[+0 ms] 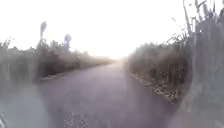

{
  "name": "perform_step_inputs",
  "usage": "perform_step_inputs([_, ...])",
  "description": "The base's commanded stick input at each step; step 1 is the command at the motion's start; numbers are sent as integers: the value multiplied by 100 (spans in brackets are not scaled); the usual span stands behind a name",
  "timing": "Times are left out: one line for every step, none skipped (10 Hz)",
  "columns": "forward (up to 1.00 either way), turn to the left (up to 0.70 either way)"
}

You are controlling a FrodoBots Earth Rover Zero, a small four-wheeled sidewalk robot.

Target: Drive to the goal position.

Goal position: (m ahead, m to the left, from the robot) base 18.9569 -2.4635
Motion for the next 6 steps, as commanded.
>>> perform_step_inputs([70, 0])
perform_step_inputs([70, 0])
perform_step_inputs([70, -1])
perform_step_inputs([70, -5])
perform_step_inputs([70, -8])
perform_step_inputs([70, -9])
